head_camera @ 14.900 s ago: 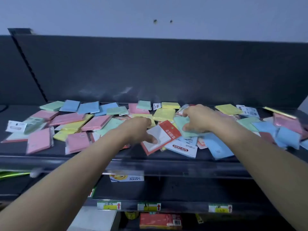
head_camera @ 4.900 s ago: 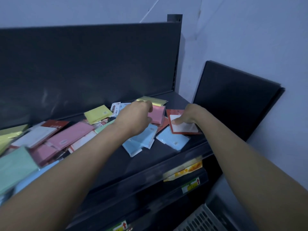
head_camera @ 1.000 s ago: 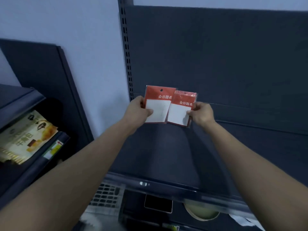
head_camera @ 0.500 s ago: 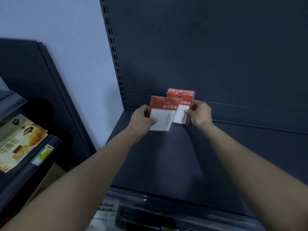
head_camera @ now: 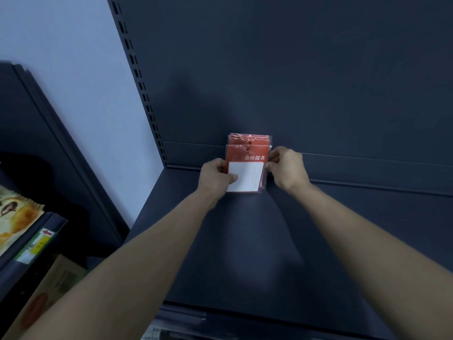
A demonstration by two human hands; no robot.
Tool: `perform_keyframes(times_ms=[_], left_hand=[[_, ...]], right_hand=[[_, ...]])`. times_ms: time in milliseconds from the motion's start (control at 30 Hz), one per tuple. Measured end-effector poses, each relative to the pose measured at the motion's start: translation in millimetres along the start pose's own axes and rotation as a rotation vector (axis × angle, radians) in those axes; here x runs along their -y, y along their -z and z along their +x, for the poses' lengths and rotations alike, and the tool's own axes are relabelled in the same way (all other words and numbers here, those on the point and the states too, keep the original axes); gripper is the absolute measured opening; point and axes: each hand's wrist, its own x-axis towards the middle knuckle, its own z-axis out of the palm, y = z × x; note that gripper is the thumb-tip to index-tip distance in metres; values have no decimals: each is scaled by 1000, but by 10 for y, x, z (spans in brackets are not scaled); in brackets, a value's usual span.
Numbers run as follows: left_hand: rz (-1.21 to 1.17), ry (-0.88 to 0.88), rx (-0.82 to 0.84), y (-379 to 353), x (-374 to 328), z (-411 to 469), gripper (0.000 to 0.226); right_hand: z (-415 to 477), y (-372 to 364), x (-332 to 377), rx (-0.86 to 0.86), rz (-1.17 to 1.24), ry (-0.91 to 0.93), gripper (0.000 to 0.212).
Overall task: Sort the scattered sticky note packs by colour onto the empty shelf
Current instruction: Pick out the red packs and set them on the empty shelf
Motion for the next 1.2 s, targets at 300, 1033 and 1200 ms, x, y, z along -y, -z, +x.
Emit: perform_keyframes(times_ms=[300,1033,1200], left_hand=[[167,-71,-103,-130,50,121,21],[693,-374,-353,1459,-536,-700,25],[841,-307,-601,2684,-508,-1394,19]], right_hand=[[-125,202,36,-183,-91,89,16],[-555,-30,1816,-92,-36,594,20],[-1012,-697,2932,83,123,752,19]])
